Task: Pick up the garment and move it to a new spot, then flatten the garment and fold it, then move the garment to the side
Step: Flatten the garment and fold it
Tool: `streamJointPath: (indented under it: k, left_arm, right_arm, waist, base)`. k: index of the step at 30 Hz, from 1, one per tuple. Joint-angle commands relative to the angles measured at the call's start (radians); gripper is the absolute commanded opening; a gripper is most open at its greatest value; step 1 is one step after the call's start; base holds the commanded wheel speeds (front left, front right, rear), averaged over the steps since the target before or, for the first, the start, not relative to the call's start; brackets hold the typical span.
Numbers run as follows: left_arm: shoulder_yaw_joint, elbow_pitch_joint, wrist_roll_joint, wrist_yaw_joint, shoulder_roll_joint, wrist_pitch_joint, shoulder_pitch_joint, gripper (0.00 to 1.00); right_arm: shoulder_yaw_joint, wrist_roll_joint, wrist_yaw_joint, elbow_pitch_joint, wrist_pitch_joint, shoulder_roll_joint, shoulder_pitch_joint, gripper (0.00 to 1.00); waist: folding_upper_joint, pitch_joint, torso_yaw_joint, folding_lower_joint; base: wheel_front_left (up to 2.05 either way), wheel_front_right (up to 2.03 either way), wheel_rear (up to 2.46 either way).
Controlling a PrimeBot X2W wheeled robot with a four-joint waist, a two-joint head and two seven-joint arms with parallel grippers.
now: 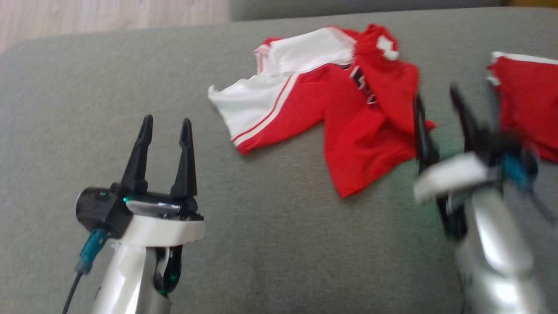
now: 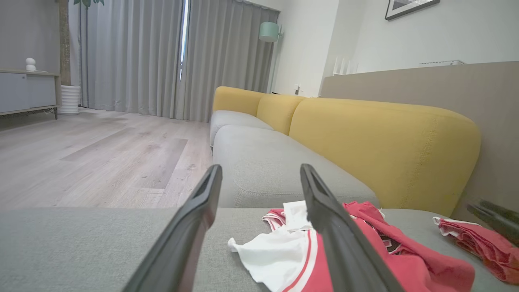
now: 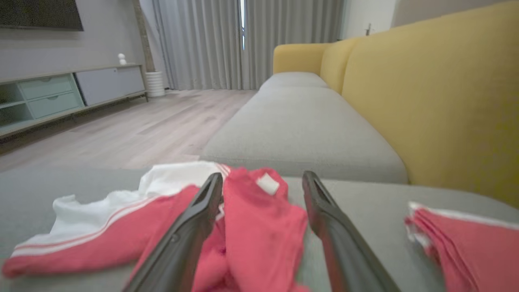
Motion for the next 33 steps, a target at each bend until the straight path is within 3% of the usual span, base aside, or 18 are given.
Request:
streamJointPath:
  k: [1,7,17,33]
  left_arm:
    - [0.032,-0.033,-0.007,0.002,0.011,-0.005,0.001,1.00]
    - [0.039,-0.028,-0.021,0.002,0.010,-0.005,0.019,1.00]
    - [0.037,0.063,0.007,0.002,0.035,-0.004,-0.034,1.00]
    - [0.067,0.548,0.006,0.060,0.105,0.281,-0.477,1.00]
  right_arm:
    - [0.021,0.011,0.007,-0.065,-0.011,0.017,0.021,1.00]
    - [0.031,0.079,0.007,-0.208,-0.011,0.021,0.193,1.00]
    - [0.048,0.104,0.007,-0.267,-0.011,0.022,0.199,1.00]
    - [0.072,0.127,0.007,-0.290,-0.011,0.022,0.143,1.00]
  waist:
    - [-0.0001,-0.034,-0.036,0.0002]
    - [-0.0001,-0.045,-0.065,0.0002]
    - [-0.0001,0.017,-0.096,0.0002]
    - [-0.0001,0.174,-0.165,0.0002]
  base:
    - [0.00,0.00,0.00]
    - [0.00,0.00,0.00]
    - [0.00,0.00,0.00]
    - [0.00,0.00,0.00]
